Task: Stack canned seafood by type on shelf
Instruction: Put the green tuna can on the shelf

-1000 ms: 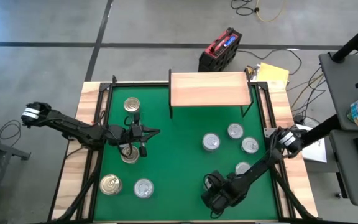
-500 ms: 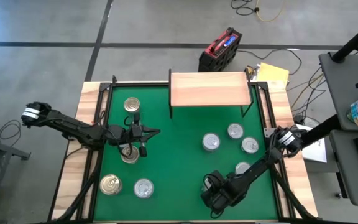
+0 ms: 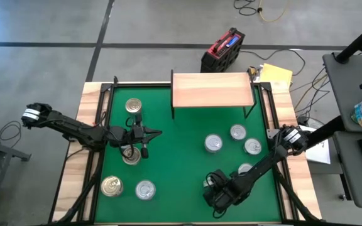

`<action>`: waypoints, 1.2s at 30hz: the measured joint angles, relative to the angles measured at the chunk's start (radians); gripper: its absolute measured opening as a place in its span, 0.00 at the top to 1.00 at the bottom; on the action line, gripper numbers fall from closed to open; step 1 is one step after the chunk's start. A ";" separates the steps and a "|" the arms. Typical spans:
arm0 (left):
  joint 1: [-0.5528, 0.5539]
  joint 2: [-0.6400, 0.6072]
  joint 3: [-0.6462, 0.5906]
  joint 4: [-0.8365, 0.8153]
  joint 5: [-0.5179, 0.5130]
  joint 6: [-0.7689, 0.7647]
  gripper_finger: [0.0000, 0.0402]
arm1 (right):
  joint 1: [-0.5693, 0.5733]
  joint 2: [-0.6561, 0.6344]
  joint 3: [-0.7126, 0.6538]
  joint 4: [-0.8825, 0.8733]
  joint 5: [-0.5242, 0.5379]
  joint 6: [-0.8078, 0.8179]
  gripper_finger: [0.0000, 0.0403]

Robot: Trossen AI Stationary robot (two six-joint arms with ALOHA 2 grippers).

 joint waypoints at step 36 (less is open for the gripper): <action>0.000 0.000 0.000 -0.004 0.000 0.000 1.00 | -0.057 -0.304 0.004 -0.009 -0.114 -0.747 0.98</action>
